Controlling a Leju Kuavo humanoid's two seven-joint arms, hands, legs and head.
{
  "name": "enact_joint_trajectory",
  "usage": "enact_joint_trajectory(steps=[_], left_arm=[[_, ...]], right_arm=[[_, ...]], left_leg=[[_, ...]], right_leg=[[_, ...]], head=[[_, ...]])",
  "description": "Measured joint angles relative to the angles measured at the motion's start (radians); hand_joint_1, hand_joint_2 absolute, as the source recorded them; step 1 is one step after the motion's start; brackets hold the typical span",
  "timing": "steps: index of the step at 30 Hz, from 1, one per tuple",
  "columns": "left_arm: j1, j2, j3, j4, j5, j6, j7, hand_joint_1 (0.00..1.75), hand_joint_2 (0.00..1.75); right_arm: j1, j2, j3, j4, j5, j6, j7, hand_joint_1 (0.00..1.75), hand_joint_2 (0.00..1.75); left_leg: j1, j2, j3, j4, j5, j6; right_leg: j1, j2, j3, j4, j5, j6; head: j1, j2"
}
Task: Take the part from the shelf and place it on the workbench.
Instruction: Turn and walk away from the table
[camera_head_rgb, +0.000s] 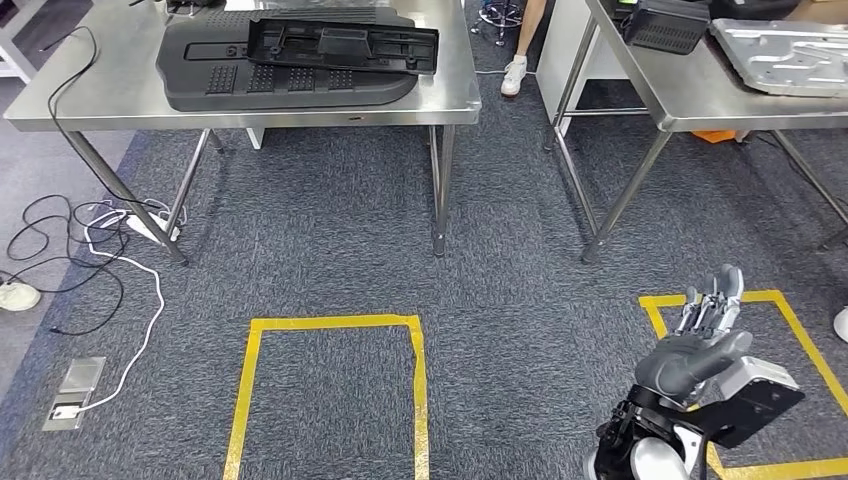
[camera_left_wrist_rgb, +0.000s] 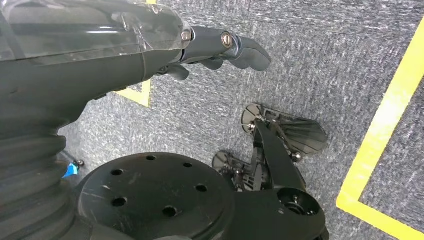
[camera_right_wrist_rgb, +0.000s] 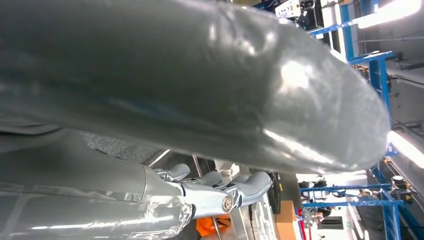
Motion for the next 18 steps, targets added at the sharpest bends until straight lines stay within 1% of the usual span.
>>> enact_joint_trajectory(steps=[1,2,3,4,5,6,7,8,9,10,11,12,13,14,15,16,17,18], left_arm=[[0.0,0.0,0.0,0.0,0.0,0.0,0.0,0.0,1.75],[0.0,0.0,0.0,0.0,0.0,0.0,0.0,0.0,1.75],[0.001,0.0,0.0,0.0,0.0,0.0,0.0,0.0,1.75],[0.001,0.0,0.0,0.0,0.0,0.0,0.0,0.0,1.75],[0.002,0.0,0.0,0.0,-0.001,0.0,0.001,0.0,1.75],[0.002,0.0,0.0,0.0,-0.001,0.0,0.003,0.0,1.75],[0.002,0.0,0.0,0.0,-0.001,0.001,0.004,0.0,1.75],[0.001,0.0,0.0,0.0,-0.002,0.001,0.006,0.0,1.75],[0.0,0.0,0.0,0.0,-0.003,0.001,0.006,0.0,1.75],[0.0,0.0,0.0,0.0,-0.004,0.001,0.007,0.0,1.31],[-0.001,0.0,0.0,0.0,-0.005,0.001,0.007,0.0,0.87],[0.0,0.0,0.0,0.0,-0.006,0.001,0.008,0.0,0.44],[0.001,0.0,0.0,0.0,-0.006,0.001,0.009,0.0,0.0],[0.001,0.001,0.0,0.0,-0.007,0.001,0.011,0.0,0.0],[0.002,0.001,0.0,0.0,-0.007,0.001,0.012,0.0,0.0],[0.001,0.002,0.0,0.001,-0.007,0.0,0.012,0.0,0.0],[0.001,0.002,0.0,0.001,-0.006,0.0,0.013,0.0,0.0],[0.001,0.002,0.0,0.001,-0.006,0.0,0.013,0.0,0.0]], right_arm=[[-0.001,0.0,0.0,0.0,0.0,0.0,-0.001,0.0,0.0],[-0.002,0.0,0.001,0.001,0.0,0.0,-0.003,0.0,0.0],[0.0,0.0,0.001,0.001,0.0,0.002,-0.004,0.0,0.0],[0.002,0.0,0.001,0.001,0.001,0.004,-0.006,0.0,0.0],[0.004,0.0,0.001,0.002,0.002,0.006,-0.008,0.0,0.0],[0.006,0.0,0.001,0.002,0.003,0.009,-0.009,0.0,0.0],[0.008,0.0,0.001,0.002,0.005,0.01,-0.01,0.0,0.0],[0.01,0.001,0.001,0.002,0.006,0.011,-0.011,0.0,0.0],[0.013,0.001,0.001,0.002,0.007,0.011,-0.012,0.0,0.0],[0.019,0.001,0.001,0.002,0.008,0.012,-0.013,0.0,0.0],[0.026,0.002,0.001,0.002,0.011,0.014,-0.014,0.0,0.0],[0.033,0.003,0.001,0.002,0.014,0.018,-0.016,0.0,0.0],[0.04,0.004,0.001,0.002,0.017,0.023,-0.017,0.0,0.0],[0.044,0.005,0.001,0.002,0.022,0.029,-0.018,0.0,0.0],[0.047,0.007,0.001,0.002,0.025,0.035,-0.019,0.0,0.0],[0.049,0.008,0.0,0.002,0.029,0.04,-0.019,0.0,0.0],[0.051,0.01,0.0,0.002,0.031,0.044,-0.019,0.0,0.0],[0.052,0.011,0.0,0.002,0.033,0.047,-0.019,0.0,0.0]], left_leg=[[0.0,0.0,-0.003,0.0,0.006,-0.006],[0.0,0.0,-0.005,-0.001,0.012,-0.014],[0.0,-0.001,-0.006,-0.002,0.019,-0.021],[0.001,-0.002,-0.009,0.0,0.019,-0.027],[0.002,-0.003,-0.015,0.011,0.005,-0.033],[0.002,-0.004,-0.026,0.041,-0.024,-0.037],[0.003,-0.004,-0.042,0.089,-0.066,-0.04],[0.002,-0.004,-0.059,0.149,-0.111,-0.041],[0.002,-0.004,-0.073,0.208,-0.145,-0.042],[0.001,-0.004,-0.076,0.249,-0.16,-0.043],[0.001,-0.004,-0.063,0.259,-0.156,-0.041],[0.0,-0.004,-0.033,0.233,-0.136,-0.038],[-0.002,-0.004,0.011,0.177,-0.11,-0.034],[-0.005,-0.004,0.055,0.109,-0.092,-0.027],[-0.008,-0.004,0.09,0.05,-0.081,-0.021],[-0.011,-0.004,0.11,0.01,-0.079,-0.016],[-0.014,-0.004,0.117,-0.01,-0.082,-0.012],[-0.015,-0.004,0.116,-0.017,-0.08,-0.008]], right_leg=[[0.003,0.002,0.017,-0.035,0.0,-0.005],[0.006,0.003,0.02,-0.049,-0.002,-0.011],[0.008,0.004,0.015,-0.051,0.005,-0.019],[0.007,0.002,0.01,-0.054,0.012,-0.026],[0.006,0.001,0.004,-0.056,0.02,-0.035],[0.004,-0.001,-0.003,-0.058,0.028,-0.044],[0.004,-0.004,-0.011,-0.059,0.035,-0.051],[0.006,-0.005,-0.019,-0.057,0.04,-0.056],[0.008,-0.007,-0.027,-0.055,0.045,-0.059],[0.011,-0.008,-0.036,-0.051,0.049,-0.06],[0.012,-0.009,-0.046,-0.047,0.053,-0.06],[0.013,-0.009,-0.054,-0.042,0.055,-0.06],[0.014,-0.009,-0.062,-0.037,0.057,-0.059],[0.015,-0.009,-0.068,-0.033,0.058,-0.057],[0.016,-0.009,-0.073,-0.029,0.06,-0.054],[0.017,-0.009,-0.077,-0.026,0.063,-0.049],[0.017,-0.009,-0.08,-0.024,0.066,-0.043],[0.017,-0.01,-0.082,-0.025,0.071,-0.037]], head=[[0.002,0.0],[0.002,0.0],[0.0,0.0],[-0.002,0.0],[-0.006,0.0],[-0.013,0.0],[-0.022,0.0],[-0.03,0.0],[-0.036,0.0],[-0.041,0.0],[-0.044,0.0],[-0.046,0.0],[-0.049,0.0],[-0.051,0.0],[-0.052,0.0],[-0.053,0.0],[-0.054,0.0],[-0.053,0.0]])
